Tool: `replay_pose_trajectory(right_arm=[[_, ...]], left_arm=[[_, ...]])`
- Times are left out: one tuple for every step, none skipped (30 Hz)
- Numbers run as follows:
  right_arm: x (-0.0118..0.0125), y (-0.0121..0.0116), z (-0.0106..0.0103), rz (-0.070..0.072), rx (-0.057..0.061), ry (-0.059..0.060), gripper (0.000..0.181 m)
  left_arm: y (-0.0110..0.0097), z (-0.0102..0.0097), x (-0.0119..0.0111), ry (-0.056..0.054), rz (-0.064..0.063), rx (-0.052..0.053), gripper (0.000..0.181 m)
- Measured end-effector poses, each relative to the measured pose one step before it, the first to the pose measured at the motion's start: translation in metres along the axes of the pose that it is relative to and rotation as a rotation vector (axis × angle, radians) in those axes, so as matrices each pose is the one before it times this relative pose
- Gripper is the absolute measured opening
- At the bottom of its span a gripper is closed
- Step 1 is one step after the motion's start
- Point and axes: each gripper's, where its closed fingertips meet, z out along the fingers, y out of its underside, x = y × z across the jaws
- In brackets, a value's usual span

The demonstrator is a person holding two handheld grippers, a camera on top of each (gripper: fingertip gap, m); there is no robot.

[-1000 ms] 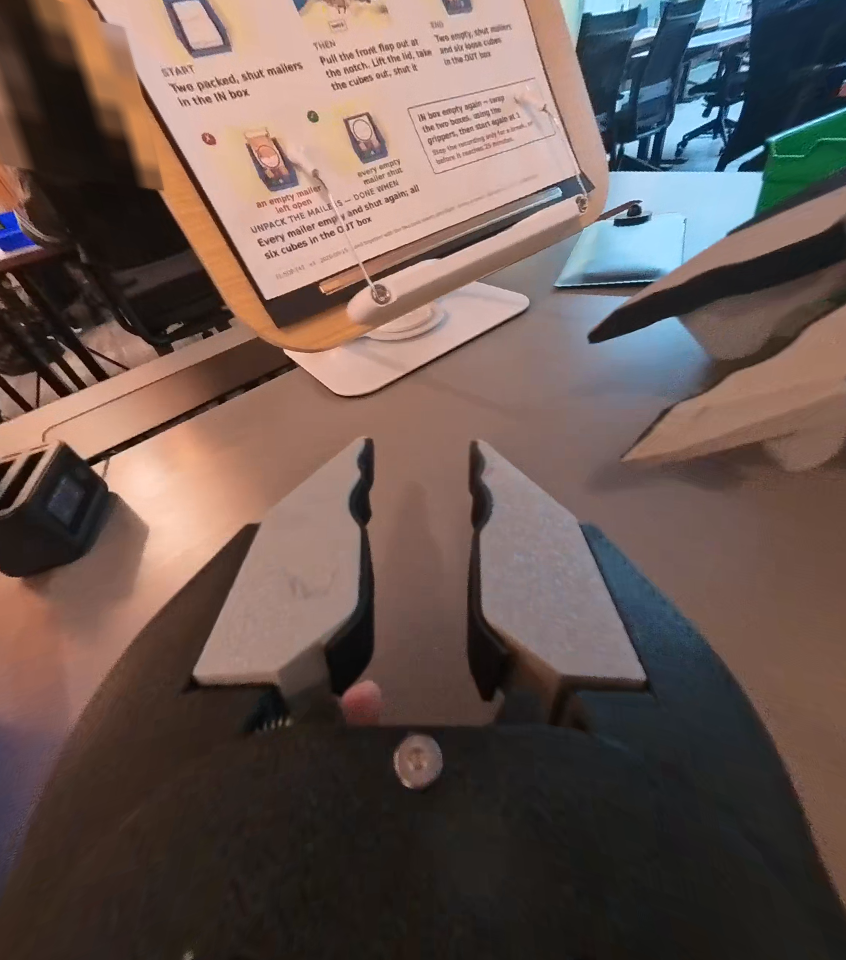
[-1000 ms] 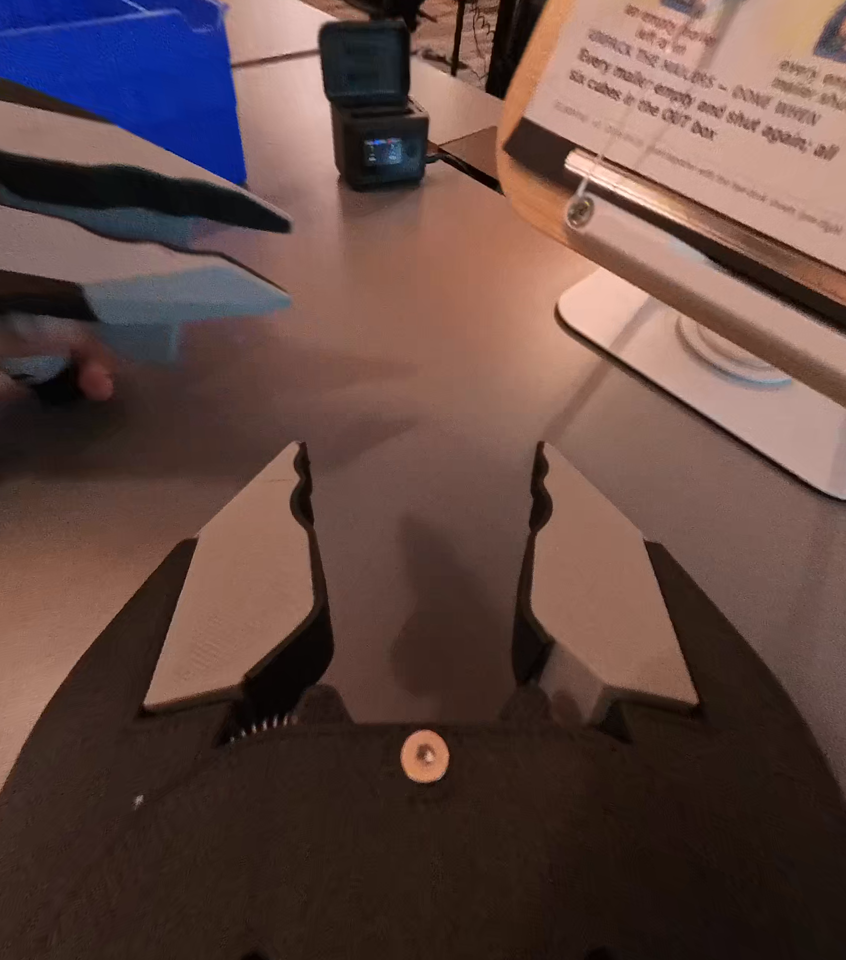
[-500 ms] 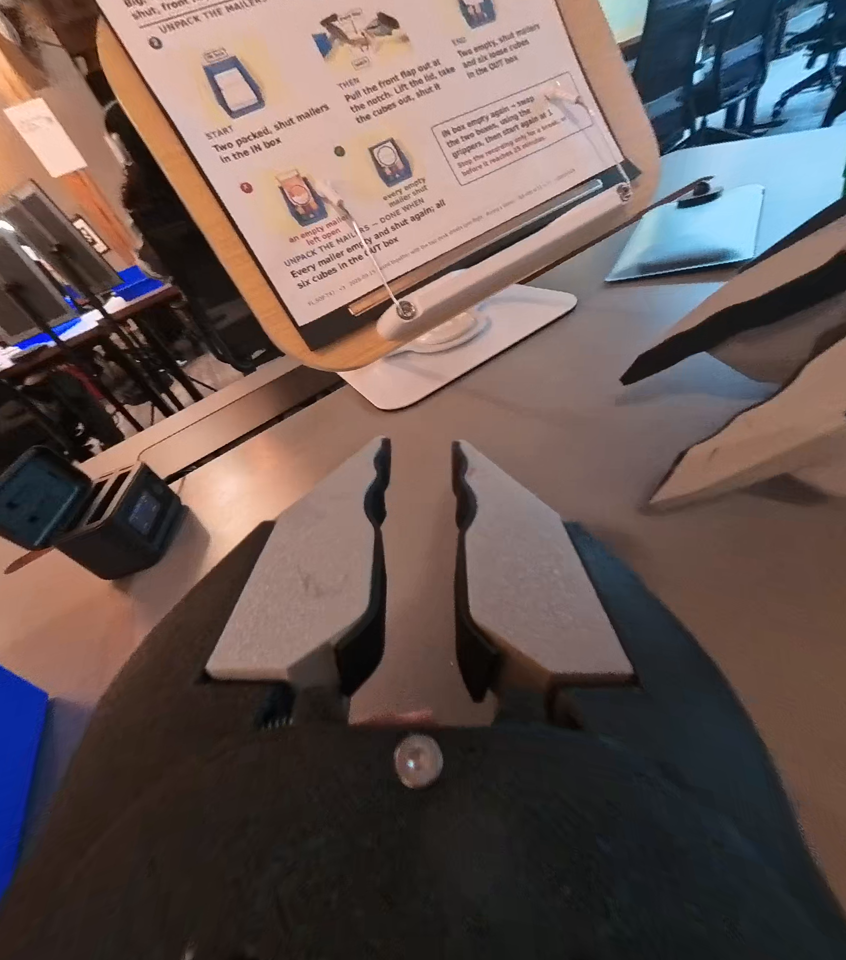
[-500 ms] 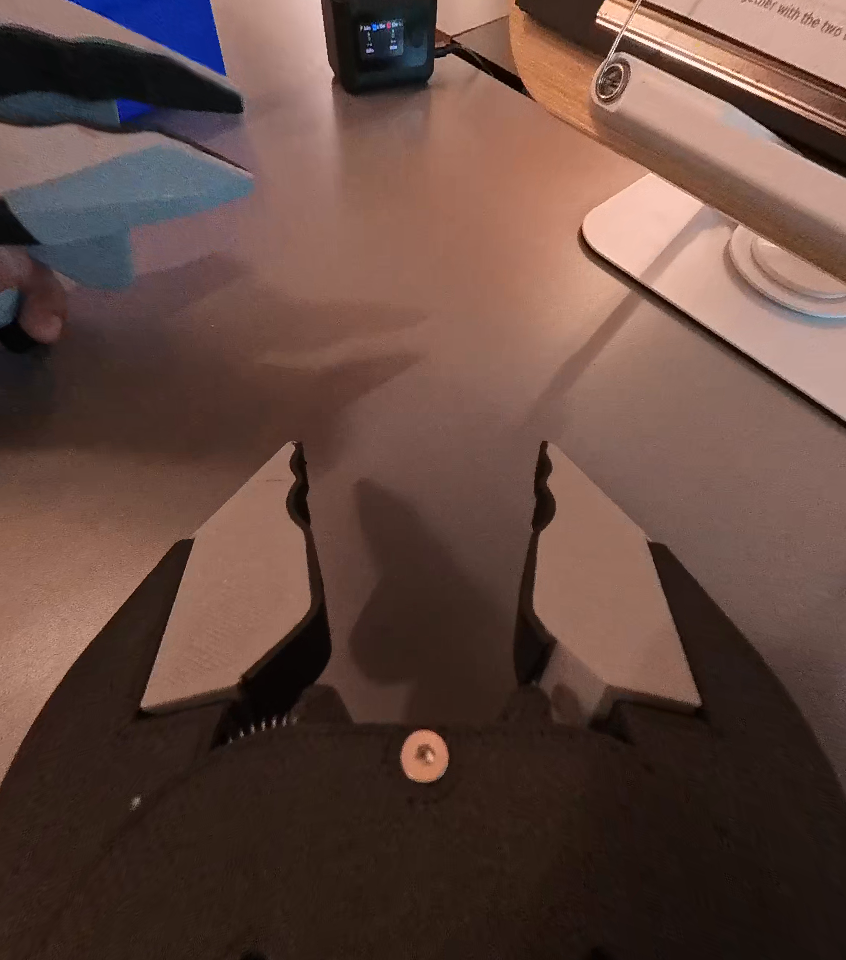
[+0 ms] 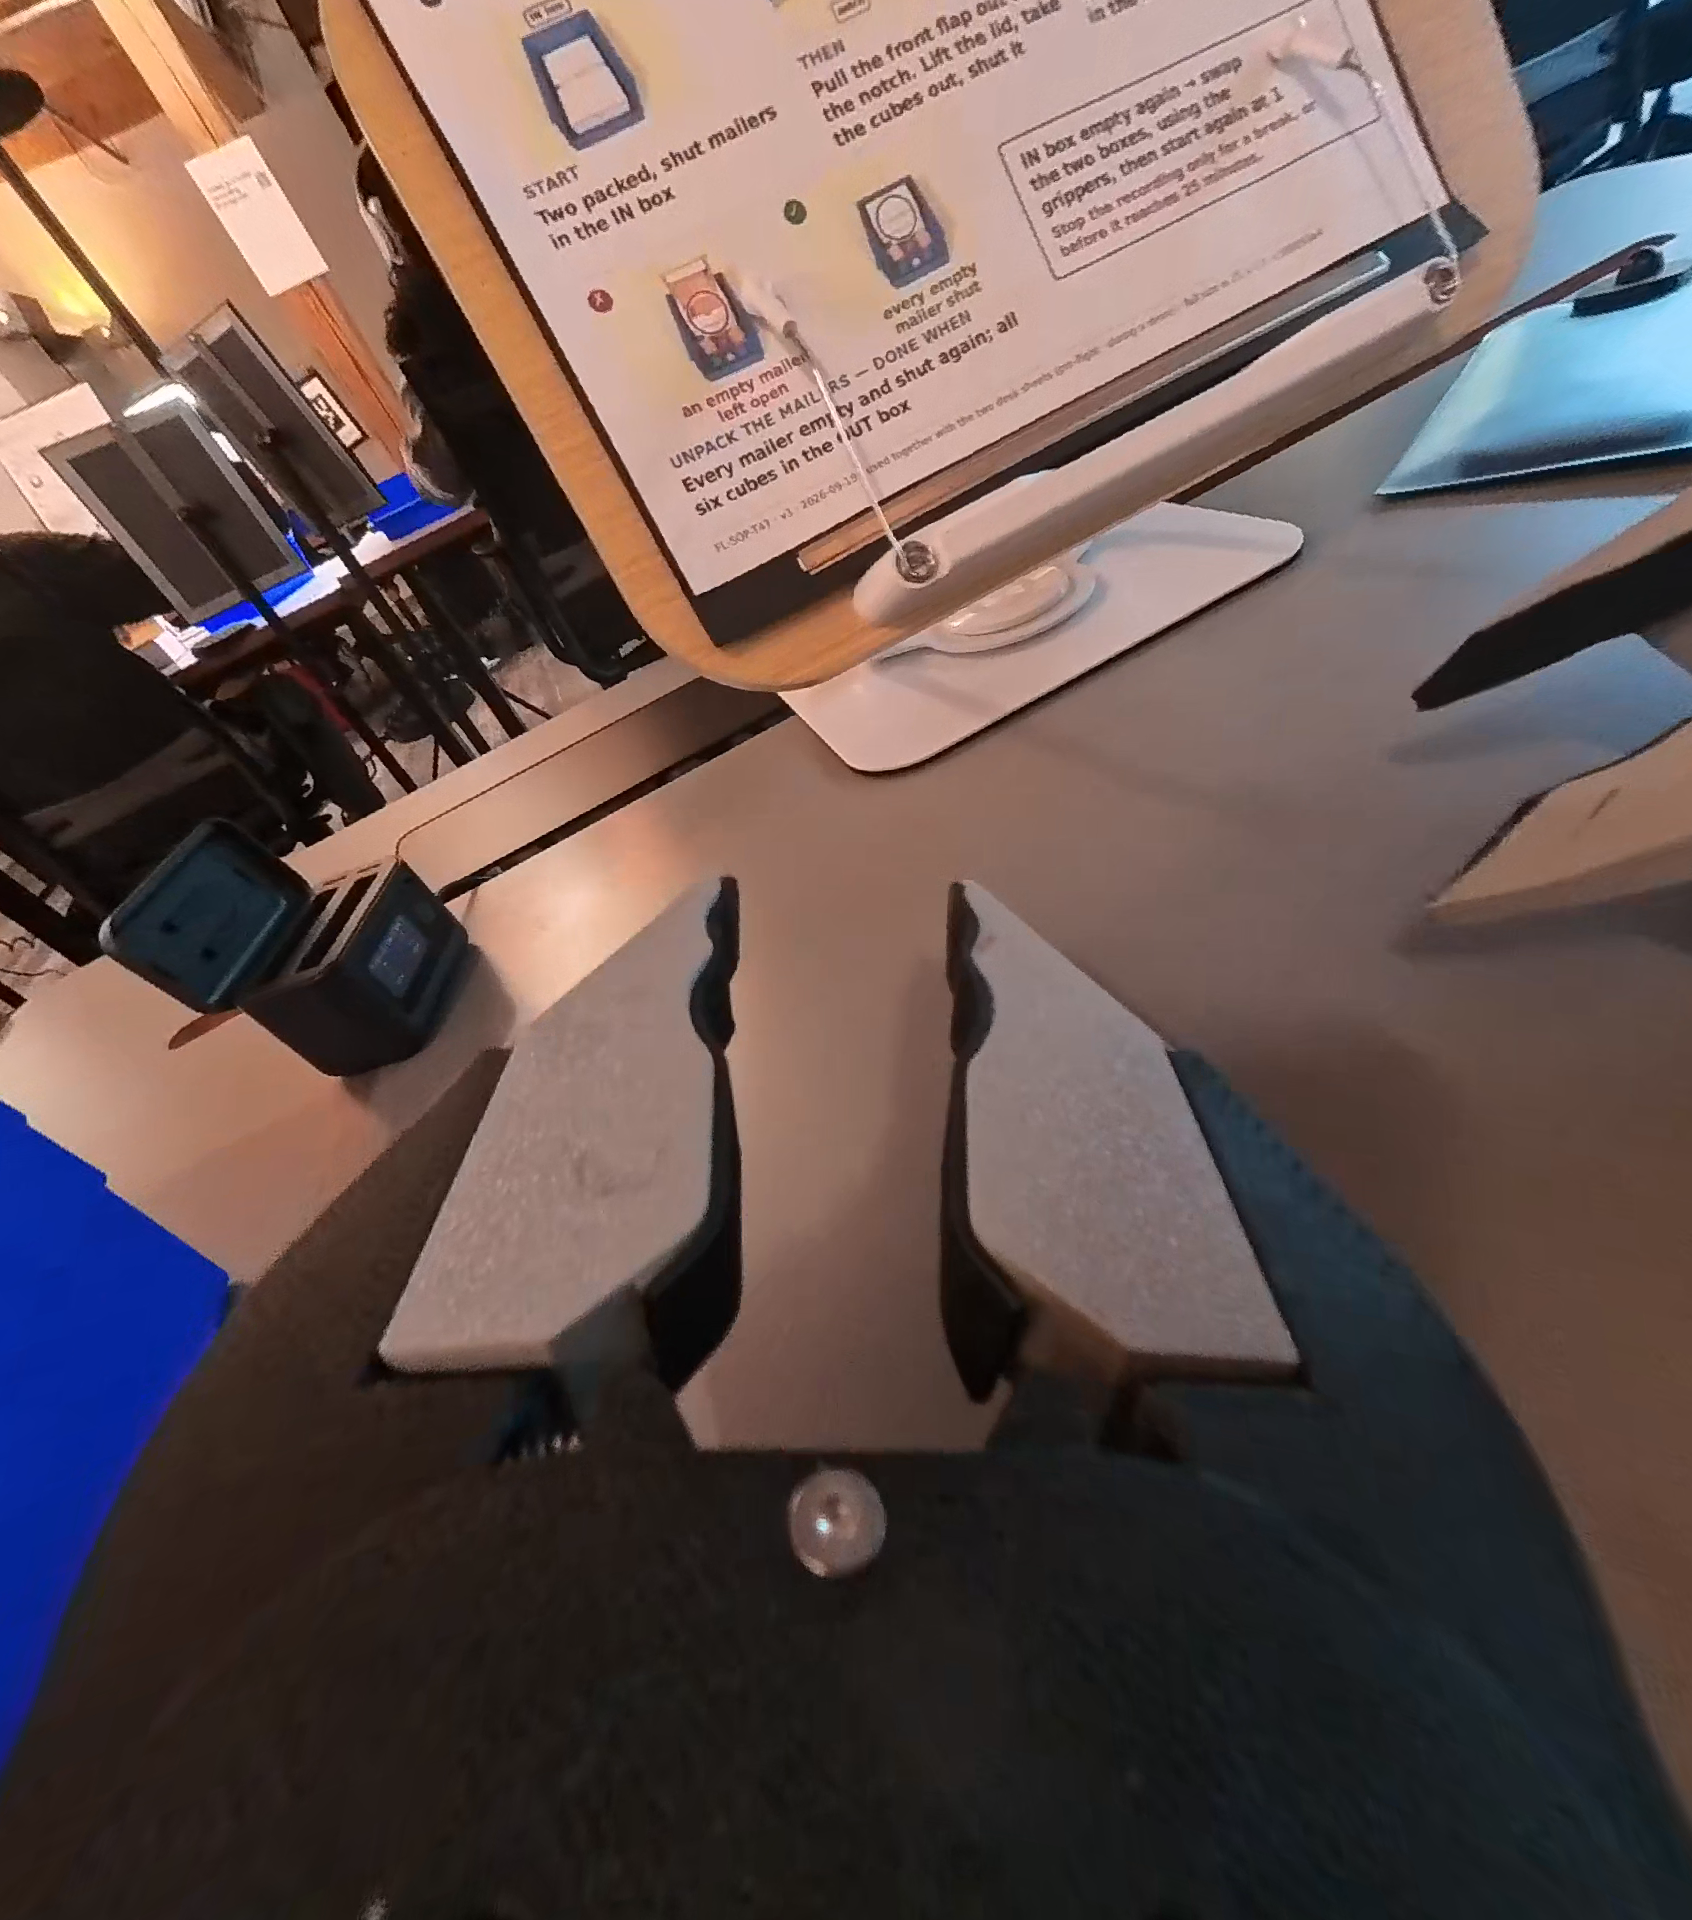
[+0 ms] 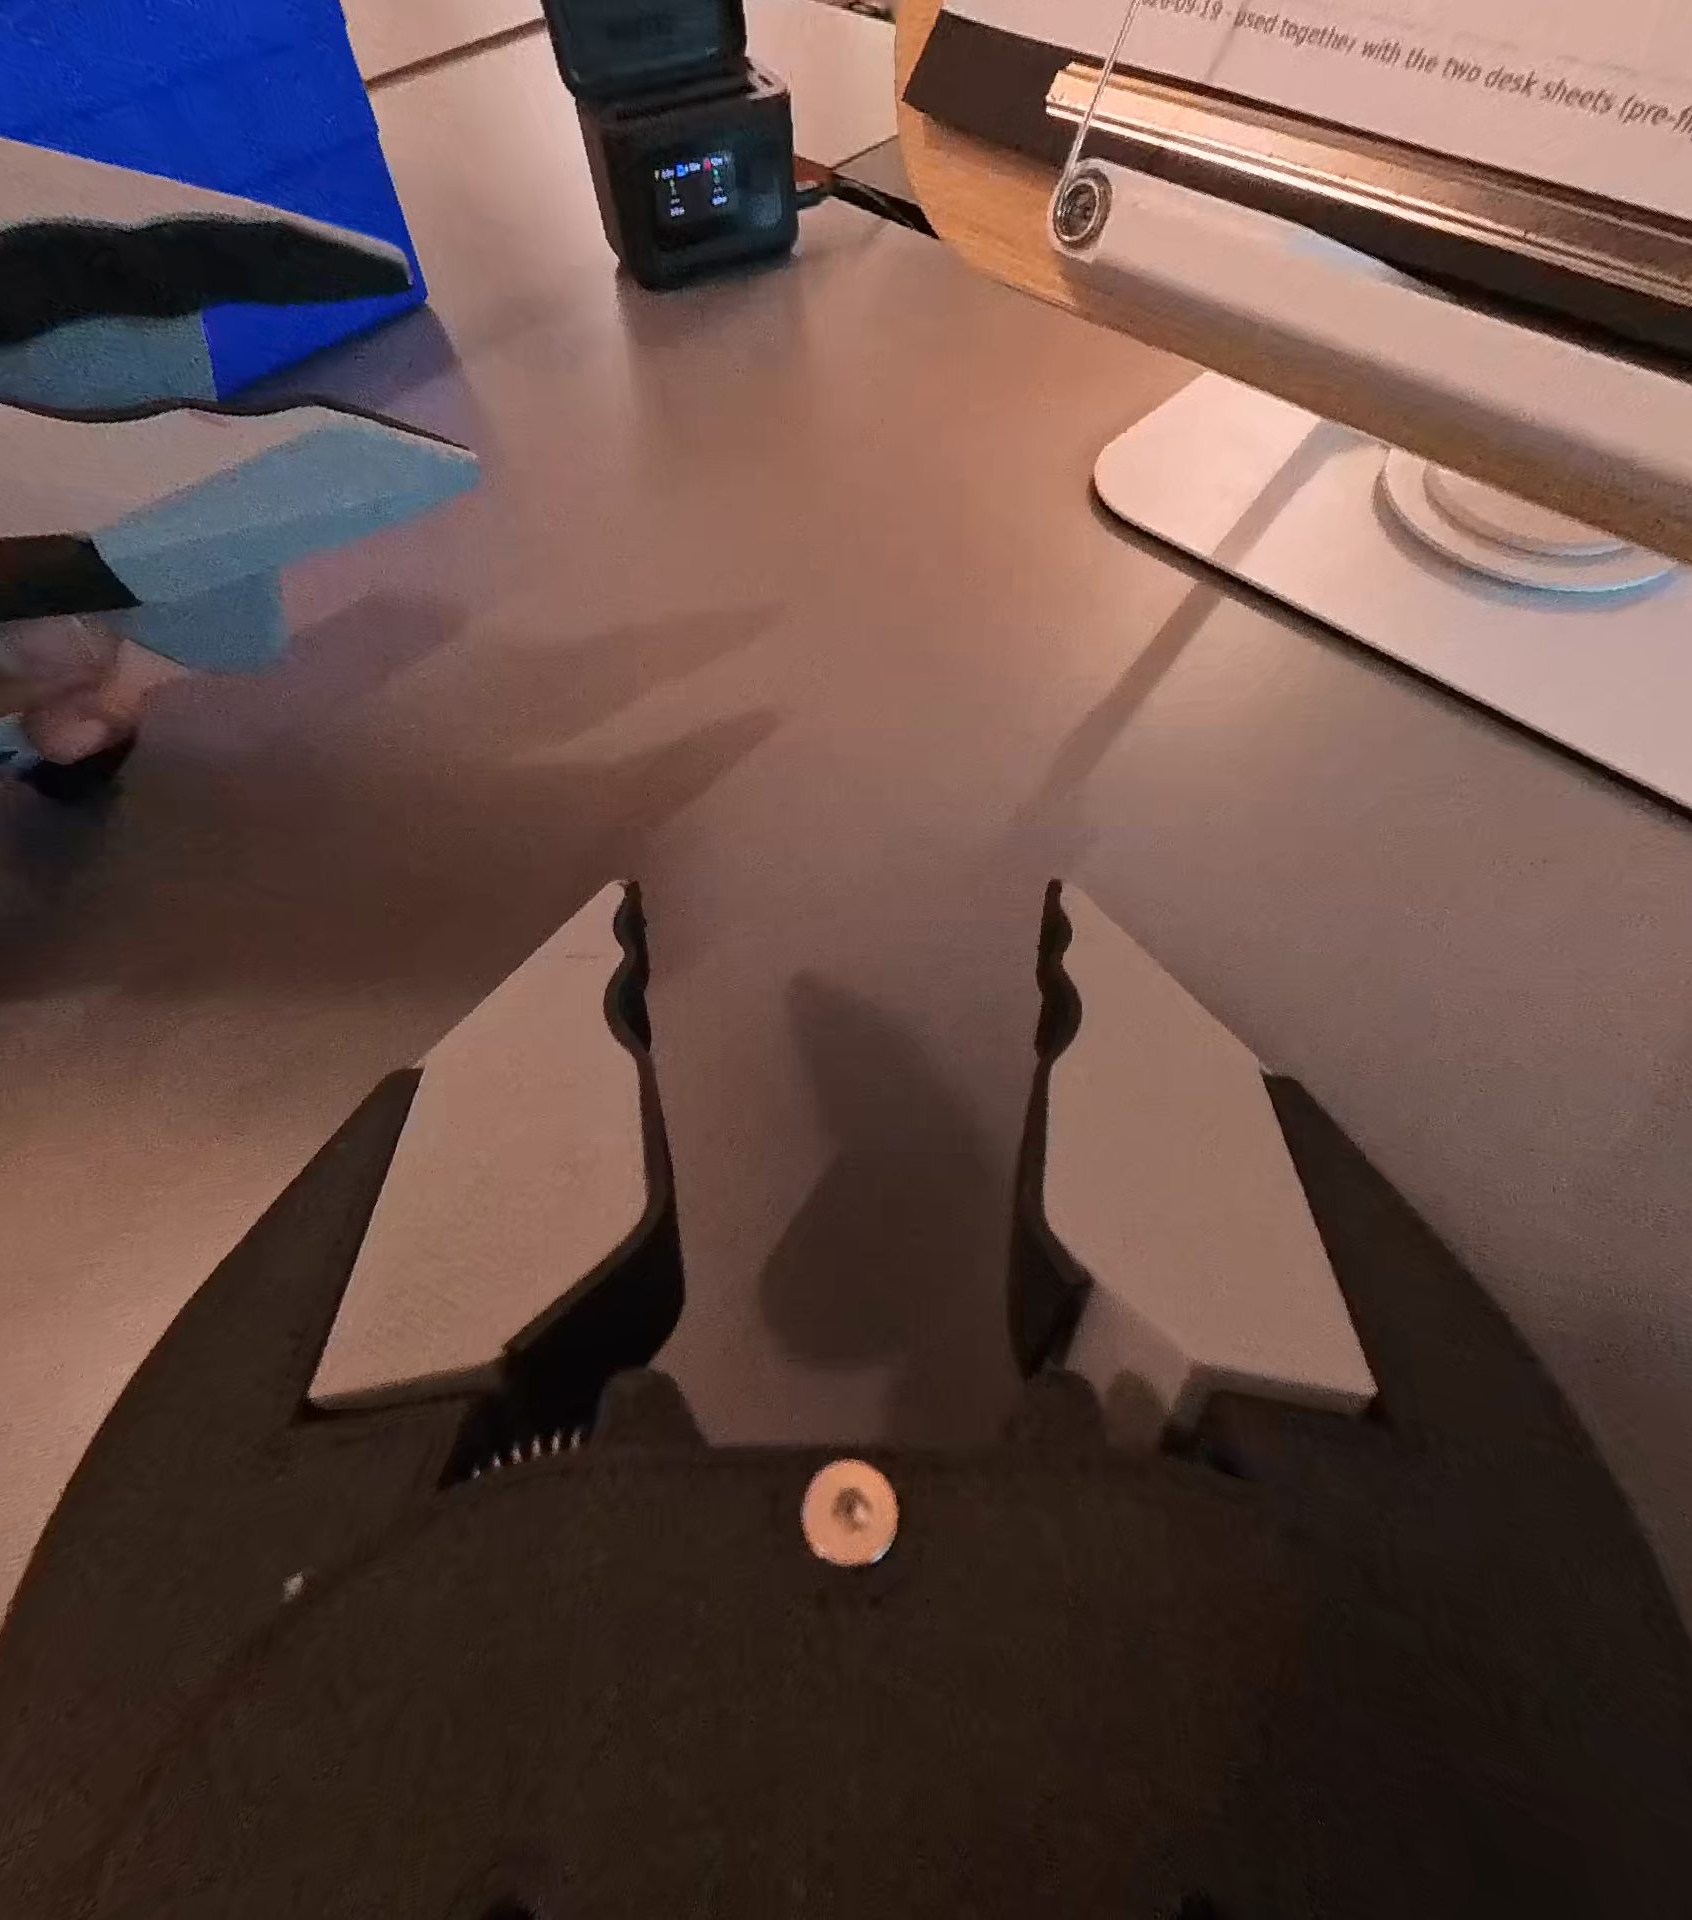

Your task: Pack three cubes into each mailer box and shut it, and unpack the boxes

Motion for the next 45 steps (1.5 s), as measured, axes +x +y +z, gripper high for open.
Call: replay_pose_trajectory(right_arm=[[0.00044, 0.00021, 0.00021, 0.008, -0.0016, -0.0034, 0.074], [0.0004, -0.00006, -0.00004, 0.0076, 0.0001, -0.0034, 0.073], [0.00036, -0.00018, -0.00019, 0.0069, 0.0021, -0.0029, 0.073], [0.00018, -0.00027, -0.00025, 0.0056, 0.0022, -0.0034, 0.072], [-0.00014, 0.00006, 0.00014, 0.0038, -0.0008, -0.0047, 0.072], [-0.00035, 0.0005, 0.00035, 0.0019, -0.0038, -0.0048, 0.071], [-0.00025, 0.00044, 0.00028, 0.0005, -0.0038, -0.0026, 0.071], [-0.00008, 0.00014, 0.00015, -0.0009, -0.0009, 0.0005, 0.07], [-0.00009, -0.00011, -0.00017, -0.0027, 0.0013, 0.0014, 0.069], [-0.00024, -0.00013, -0.0001, -0.0037, 0.0012, 0.0014, 0.069], [-0.00023, -0.00005, -0.00008, -0.004, 0.0003, 0.0013, 0.069], [-0.00023, 0.00007, 0.00008, -0.0036, -0.0007, 0.0017, 0.068], [-0.00025, 0.00015, 0.0001, -0.0035, -0.0017, 0.001, 0.068], [-0.00024, 0.0002, 0.00017, -0.0029, -0.0015, 0.0006, 0.068], [-0.00002, -0.00003, 0.00001, -0.0013, 0.0003, 0.0006, 0.068], [-0.00004, -0.00024, -0.00003, 0.0006, 0.0014, -0.0007, 0.068], [0.00016, -0.00023, 0.00013, 0.0027, 0.0012, -0.0018, 0.068], [0.0002, -0.00037, 0.00017, 0.0038, 0.0011, -0.0022, 0.067], [0.0, -0.00032, 0.0003, 0.0033, 0.0011, -0.0025, 0.067], [-0.00005, -0.00022, 0.00024, 0.0014, 0.0006, -0.0023, 0.067], [-0.00036, -0.00014, 0.00026, -0.0014, 0.0001, -0.0016, 0.066], [-0.00048, -0.00034, 0.00032, -0.004, 0.001, -0.0001, 0.066], [-0.00044, -0.00056, 0.00034, -0.0059, 0.0021, 0.0014, 0.065], [-0.0006, -0.00078, 0.00062, -0.0071, 0.0028, 0.002, 0.064], [-0.00079, -0.00082, 0.00089, -0.0074, 0.0017, 0.0008, 0.063], [-0.00109, -0.00032, 0.00123, -0.0071, -0.0018, -0.001, 0.063], [-0.00126, 0.00012, 0.00116, -0.0073, -0.0046, -0.0016, 0.063], [-0.00113, 0.00034, 0.001, -0.0077, -0.005, -0.0011, 0.063], [-0.00087, 0.00003, 0.00066, -0.0074, -0.0024, 0.0006, 0.063], [-0.00067, -0.0004, 0.00037, -0.0064, 0.0009, 0.0009, 0.062], [-0.00064, -0.00039, 0.00019, -0.0049, 0.0018, -0.0005, 0.061], [-0.00047, -0.00025, 0.00035, -0.0028, 0.0006, -0.001, 0.061], [-0.00031, -0.0002, 0.00047, -0.0008, -0.0006, -0.0008, 0.061], [-0.00017, -0.00011, 0.00059, 0.0004, -0.001, -0.0014, 0.061], [-0.0003, -0.00007, 0.00051, 0.0005, -0.001, -0.0023, 0.06], [-0.00036, -0.0002, 0.00041, 0.0004, -0.0004, -0.0028, 0.06], [-0.00028, -0.00036, 0.00028, 0.0006, 0.0009, -0.0022, 0.06], [0.0, -0.00043, 0.0002, 0.0015, 0.002, -0.0013, 0.06], [0.0002, -0.00044, 0.00021, 0.0029, 0.002, -0.0013, 0.06], [0.00028, -0.00022, 0.00026, 0.0042, 0.0006, -0.0015, 0.06], [0.00027, 0.0, 0.00037, 0.0049, -0.0011, -0.0026, 0.06], [0.00014, 0.00038, 0.00055, 0.0051, -0.0037, -0.004, 0.06], [-0.00009, 0.00064, 0.00075, 0.0048, -0.0063, -0.0042, 0.061], [-0.0001, 0.00093, 0.00084, 0.0032, -0.0075, -0.0044, 0.061], [-0.00043, 0.00085, 0.00077, 0.0009, -0.0075, -0.0044, 0.061]], left_arm=[[0.00029, 0.00022, -0.00026, 0.0018, -0.0049, -0.0018, 0.038], [0.00002, 0.00006, -0.00054, 0.0005, -0.0051, 0.0, 0.038], [-0.00003, -0.00007, -0.0006, -0.0005, -0.0051, 0.0011, 0.038], [0.00005, -0.00003, -0.00044, 0.0007, -0.0048, 0.0003, 0.038], [0.00026, 0.00023, -0.00042, 0.001, -0.0044, -0.0017, 0.038], [0.00037, 0.00023, -0.00033, 0.0018, -0.0035, -0.0019, 0.038], [0.00003, -0.00008, -0.00019, 0.0014, -0.0028, -0.0003, 0.037], [0.00018, -0.00023, -0.0006, -0.0011, -0.0003, 0.0001, 0.037], [0.0002, -0.00037, -0.00091, -0.004, -0.0008, 0.0, 0.037], [-0.00042, -0.0006, -0.00093, -0.0028, -0.0056, 0.004, 0.037], [-0.00019, -0.00074, -0.00118, -0.0029, -0.0071, 0.0032, 0.036], [0.00023, -0.00079, -0.00131, -0.0012, -0.0086, 0.0003, 0.036], [0.00036, -0.00085, -0.00145, -0.0017, -0.0107, -0.0003, 0.036], [0.00026, -0.0011, -0.00153, -0.0022, -0.0106, 0.0007, 0.036], [0.00006, -0.001, -0.00148, -0.0016, -0.0102, 0.002, 0.036], [-0.00031, -0.00083, -0.00161, -0.0026, -0.0105, 0.0044, 0.036], [-0.00046, -0.00043, -0.00123, 0.0002, -0.0117, 0.0051, 0.035], [0.00013, 0.0002, -0.00047, 0.0057, -0.0113, -0.0005, 0.035], [0.00078, 0.00061, -0.00022, 0.0081, -0.0109, -0.0053, 0.035], [0.00086, 0.00069, -0.00015, 0.0085, -0.0104, -0.0056, 0.036], [0.00064, 0.00057, -0.00027, 0.0073, -0.0076, -0.0043, 0.037], [0.00071, 0.00017, -0.00077, 0.0019, -0.0009, -0.0032, 0.037], [0.00036, -0.00009, -0.00117, -0.0029, 0.0037, -0.0011, 0.037], [0.00027, -0.00026, -0.00109, -0.0032, 0.0055, 0.0003, 0.037], [0.00021, -0.00025, -0.00081, -0.0016, 0.0031, 0.0001, 0.037], [0.00033, -0.00035, -0.00049, -0.0009, 0.0012, -0.0008, 0.037], [0.00013, -0.00036, -0.00057, -0.0012, -0.0002, 0.0002, 0.037], [0.00029, -0.00052, -0.00069, -0.0019, -0.0003, -0.0008, 0.037], [0.00036, -0.00067, -0.00059, -0.0012, 0.0006, -0.0012, 0.037], [0.00047, -0.00071, -0.0007, -0.0028, 0.0007, -0.0015, 0.037], [0.00055, -0.00086, -0.00087, -0.0037, 0.002, -0.0019, 0.038], [0.00038, -0.00106, -0.00095, -0.0051, 0.0035, -0.0007, 0.038], [0.00017, -0.00143, -0.00114, -0.0081, 0.0054, 0.0016, 0.038], [-0.00044, -0.00193, -0.00171, -0.0121, 0.0074, 0.0059, 0.037], [-0.00067, -0.00239, -0.00124, -0.0123, 0.0094, 0.0084, 0.037], [-0.00075, -0.00282, -0.00105, -0.0131, 0.0117, 0.0082, 0.037], [-0.00045, -0.00305, -0.00079, -0.0124, 0.0118, 0.0062, 0.036], [-0.00047, -0.00318, -0.00035, -0.0109, 0.0087, 0.0053, 0.035], [-0.00017, -0.00326, -0.00017, -0.0095, 0.006, 0.0032, 0.033], [-0.00025, -0.0031, 0.00009, -0.0077, 0.003, 0.0023, 0.032], [-0.00033, -0.00303, 0.00041, -0.0041, 0.0006, 0.002, 0.031], [-0.00039, -0.00299, 0.00084, -0.0013, -0.0033, 0.0028, 0.031], [-0.00041, -0.00299, 0.00044, -0.0012, -0.0055, 0.0027, 0.03], [-0.00065, -0.00283, 0.00004, -0.0017, -0.007, 0.0053, 0.03], [-0.00086, -0.00257, -0.00052, -0.0022, -0.0085, 0.0071, 0.03]])
